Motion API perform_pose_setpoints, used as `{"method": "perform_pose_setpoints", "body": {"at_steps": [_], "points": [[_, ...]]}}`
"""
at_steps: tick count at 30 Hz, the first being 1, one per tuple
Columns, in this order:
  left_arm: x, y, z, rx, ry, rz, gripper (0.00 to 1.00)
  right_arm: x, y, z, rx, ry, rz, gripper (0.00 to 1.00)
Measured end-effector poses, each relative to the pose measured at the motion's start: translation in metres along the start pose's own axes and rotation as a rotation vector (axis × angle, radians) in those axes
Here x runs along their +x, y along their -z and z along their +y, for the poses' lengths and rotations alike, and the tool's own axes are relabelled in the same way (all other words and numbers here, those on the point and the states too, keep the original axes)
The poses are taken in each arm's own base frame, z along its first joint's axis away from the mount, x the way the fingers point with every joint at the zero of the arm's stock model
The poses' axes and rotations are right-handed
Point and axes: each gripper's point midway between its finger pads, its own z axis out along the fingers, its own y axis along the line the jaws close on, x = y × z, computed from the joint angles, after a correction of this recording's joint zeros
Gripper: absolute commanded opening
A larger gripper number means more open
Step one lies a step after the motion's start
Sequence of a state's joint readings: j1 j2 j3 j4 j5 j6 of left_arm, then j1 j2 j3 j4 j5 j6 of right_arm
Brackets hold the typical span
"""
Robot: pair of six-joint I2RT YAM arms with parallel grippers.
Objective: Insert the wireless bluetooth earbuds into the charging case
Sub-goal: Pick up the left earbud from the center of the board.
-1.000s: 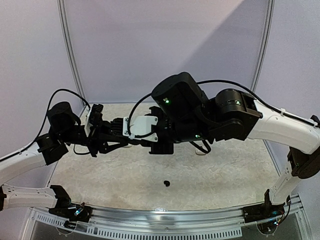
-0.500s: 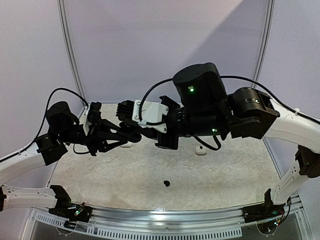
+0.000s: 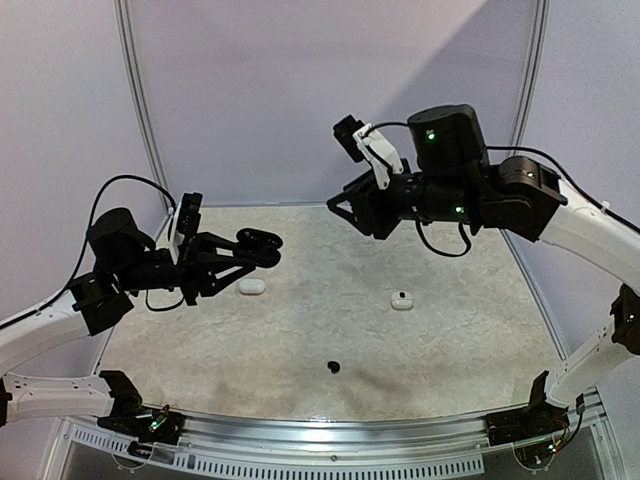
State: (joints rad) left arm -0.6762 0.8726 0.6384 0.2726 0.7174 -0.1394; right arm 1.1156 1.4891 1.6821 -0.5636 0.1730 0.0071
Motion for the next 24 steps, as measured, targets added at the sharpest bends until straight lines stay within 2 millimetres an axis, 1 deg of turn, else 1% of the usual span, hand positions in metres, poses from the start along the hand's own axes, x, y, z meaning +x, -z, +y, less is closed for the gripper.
{"method": "perform_pose_setpoints", "body": {"at_steps": [2,4,8,11,13,15,17,20,24], "points": [[0.0,0.002,0.006,-0.037,0.015,-0.006,0.0,0.03,-0.014,-0.006,0.009,-0.06,0.084,0.4],[-0.001,0.005,0.013,-0.07,0.027,-0.011,0.0,0.067,-0.032,-0.003,-0.007,-0.111,0.188,0.35],[-0.001,0.011,0.023,-0.125,0.041,-0.021,0.0,0.156,-0.073,0.012,-0.05,-0.174,0.428,0.3],[-0.003,0.015,0.024,-0.138,0.037,-0.03,0.0,0.209,-0.097,0.023,-0.079,-0.206,0.574,0.28],[-0.005,0.017,0.023,-0.14,0.033,-0.037,0.0,0.239,-0.107,0.03,-0.093,-0.229,0.653,0.27],[-0.007,0.019,0.022,-0.141,0.028,-0.043,0.0,0.261,-0.113,0.035,-0.099,-0.252,0.716,0.27],[-0.008,0.021,0.021,-0.143,0.023,-0.049,0.0,0.279,-0.116,0.039,-0.101,-0.278,0.763,0.27],[-0.009,0.023,0.021,-0.147,0.019,-0.054,0.0,0.296,-0.115,0.043,-0.102,-0.321,0.811,0.27],[-0.005,0.024,0.021,-0.15,0.024,-0.049,0.0,0.314,-0.113,0.049,-0.109,-0.376,0.859,0.23]]}}
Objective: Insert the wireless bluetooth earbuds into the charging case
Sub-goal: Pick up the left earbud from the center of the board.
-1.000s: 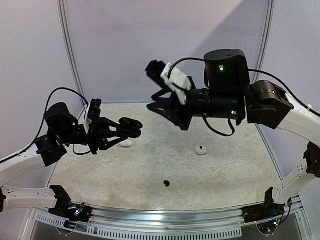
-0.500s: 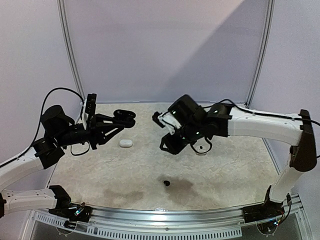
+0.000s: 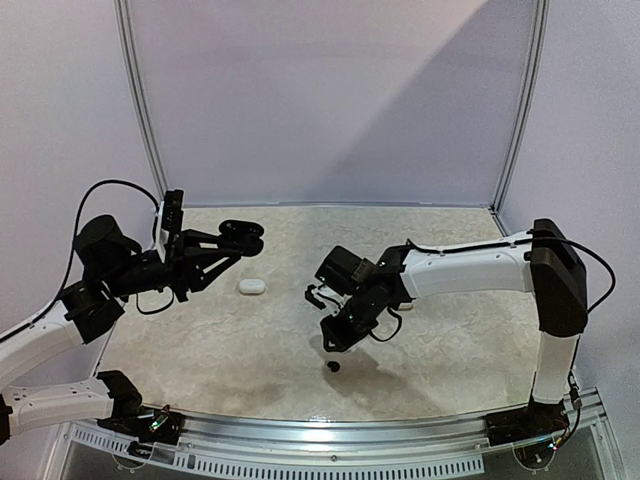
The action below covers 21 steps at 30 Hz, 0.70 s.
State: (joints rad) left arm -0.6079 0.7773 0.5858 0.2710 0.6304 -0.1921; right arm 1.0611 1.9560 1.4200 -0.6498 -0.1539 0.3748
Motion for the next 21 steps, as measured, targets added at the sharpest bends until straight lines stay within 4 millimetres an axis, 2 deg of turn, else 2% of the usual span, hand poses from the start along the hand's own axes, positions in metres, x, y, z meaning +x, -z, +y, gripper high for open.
{"method": "perform_pose_setpoints", "body": {"at_steps": [10,21], "points": [[0.002,0.0,0.0,-0.001,0.002,0.004,0.0,0.021,-0.02,-0.009,0.015,-0.06,0.073,0.23],[0.002,0.0,0.0,-0.001,-0.004,0.004,0.0,0.028,-0.028,-0.008,0.0,-0.079,0.103,0.24]]}}
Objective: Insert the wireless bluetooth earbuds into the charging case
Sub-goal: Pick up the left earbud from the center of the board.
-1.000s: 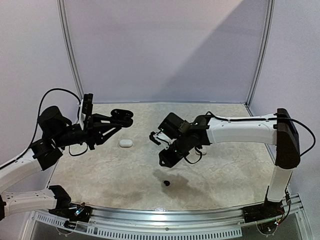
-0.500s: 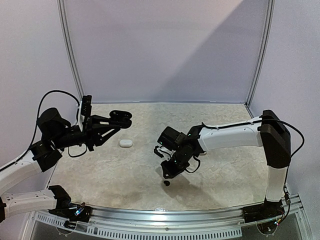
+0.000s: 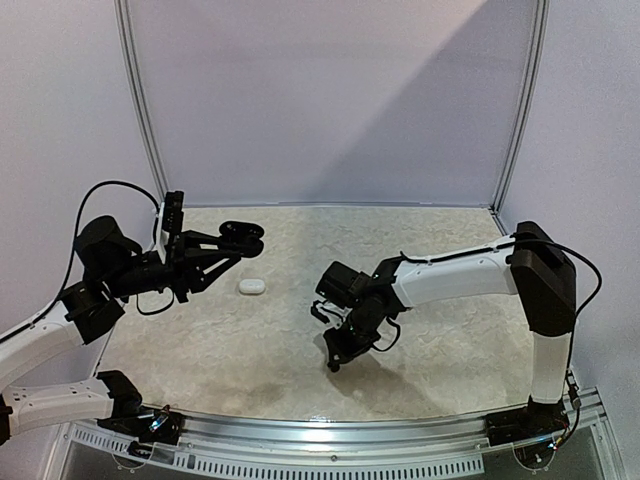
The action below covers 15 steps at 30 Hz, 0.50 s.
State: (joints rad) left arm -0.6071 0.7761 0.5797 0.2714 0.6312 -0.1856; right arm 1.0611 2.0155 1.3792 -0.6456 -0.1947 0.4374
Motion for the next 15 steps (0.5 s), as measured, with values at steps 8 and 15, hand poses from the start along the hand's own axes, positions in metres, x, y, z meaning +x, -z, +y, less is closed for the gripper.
{"method": "perform_pose_setpoints", "body": {"at_steps": [8,15], "points": [[0.0,0.0,0.0,0.001,-0.002,0.0,0.0,0.002,-0.001,0.005,-0.017,0.002,0.007,0.21],[0.0,0.0,-0.001,0.004,-0.009,0.001,0.0,0.003,-0.002,0.012,-0.046,0.005,0.01,0.06]]}}
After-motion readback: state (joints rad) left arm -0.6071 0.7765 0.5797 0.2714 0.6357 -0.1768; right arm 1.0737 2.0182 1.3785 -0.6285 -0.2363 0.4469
